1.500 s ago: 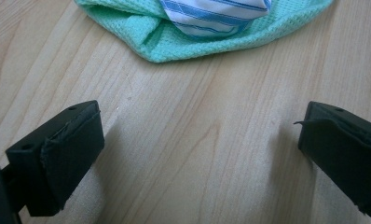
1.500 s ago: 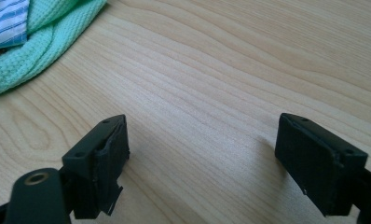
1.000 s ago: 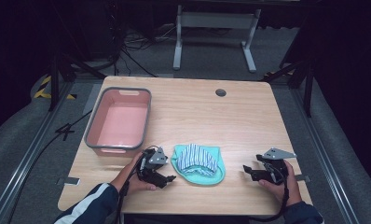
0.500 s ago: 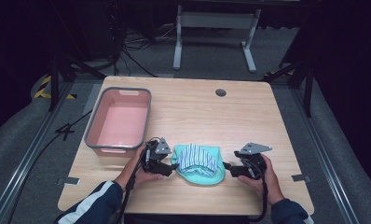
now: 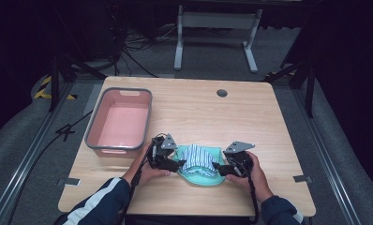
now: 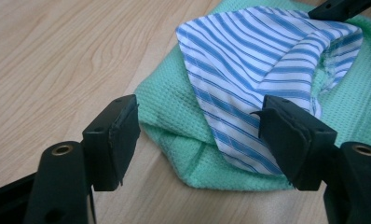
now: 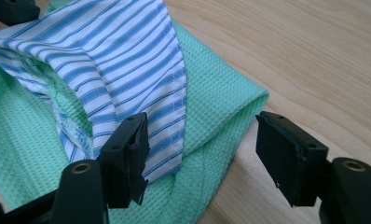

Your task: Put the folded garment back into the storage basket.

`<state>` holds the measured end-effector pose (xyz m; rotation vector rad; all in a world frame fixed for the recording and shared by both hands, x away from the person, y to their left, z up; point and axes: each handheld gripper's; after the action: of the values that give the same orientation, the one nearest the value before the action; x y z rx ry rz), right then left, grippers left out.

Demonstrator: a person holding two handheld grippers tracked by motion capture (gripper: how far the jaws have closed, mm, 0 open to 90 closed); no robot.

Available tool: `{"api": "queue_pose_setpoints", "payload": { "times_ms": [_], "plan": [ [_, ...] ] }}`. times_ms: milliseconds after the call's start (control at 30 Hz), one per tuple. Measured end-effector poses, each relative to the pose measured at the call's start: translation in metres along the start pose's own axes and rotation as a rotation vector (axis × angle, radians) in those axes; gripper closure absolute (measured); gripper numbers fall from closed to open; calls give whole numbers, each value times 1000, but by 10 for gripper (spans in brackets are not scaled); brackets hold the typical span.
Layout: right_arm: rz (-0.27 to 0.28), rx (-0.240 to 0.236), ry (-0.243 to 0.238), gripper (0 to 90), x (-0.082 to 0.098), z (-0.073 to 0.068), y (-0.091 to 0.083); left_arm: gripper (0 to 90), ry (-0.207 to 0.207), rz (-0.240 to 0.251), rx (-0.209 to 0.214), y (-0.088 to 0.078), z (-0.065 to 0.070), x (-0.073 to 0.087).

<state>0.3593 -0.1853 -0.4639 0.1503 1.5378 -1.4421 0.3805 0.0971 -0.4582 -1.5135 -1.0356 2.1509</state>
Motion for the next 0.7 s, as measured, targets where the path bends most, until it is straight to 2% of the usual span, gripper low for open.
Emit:
{"api": "queue_pose_setpoints", "payload": {
  "times_ms": [67, 133, 200, 367, 467, 567, 633, 700],
  "plan": [
    [-16, 1, 15, 344, 1, 1, 3, 281, -5, -15, 20, 5, -1, 1],
    [-23, 2, 25, 332, 2, 2, 4, 268, -1, -34, 17, 8, -1, 2],
    [-33, -4, 25, 319, 2, 2, 6, 259, -17, -51, 27, 11, -2, 3],
    [-57, -9, 21, 245, 2, 1, 12, 223, -57, -47, 47, 15, -5, 6],
    [-59, -21, 36, 241, 3, 4, 14, 189, -63, -41, 36, 16, -6, 6],
    [-57, -28, 33, 279, 2, 2, 13, 189, -68, -41, 27, 17, -4, 7],
    [-38, -59, 19, 426, 2, -3, 11, 192, -68, -48, 24, 17, -4, 6],
    [-32, -73, 8, 517, 1, -6, 10, 272, -50, -53, 42, 16, -2, 4]
  ]
}}
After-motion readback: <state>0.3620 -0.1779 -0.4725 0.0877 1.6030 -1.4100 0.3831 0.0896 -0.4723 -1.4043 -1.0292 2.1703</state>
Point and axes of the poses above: each handheld gripper's, and its own axes: y roughly forward along the jaws, x roughly out of its underside, z roughly to its right, and after that the axes turned 14 degrees about x, right-handed
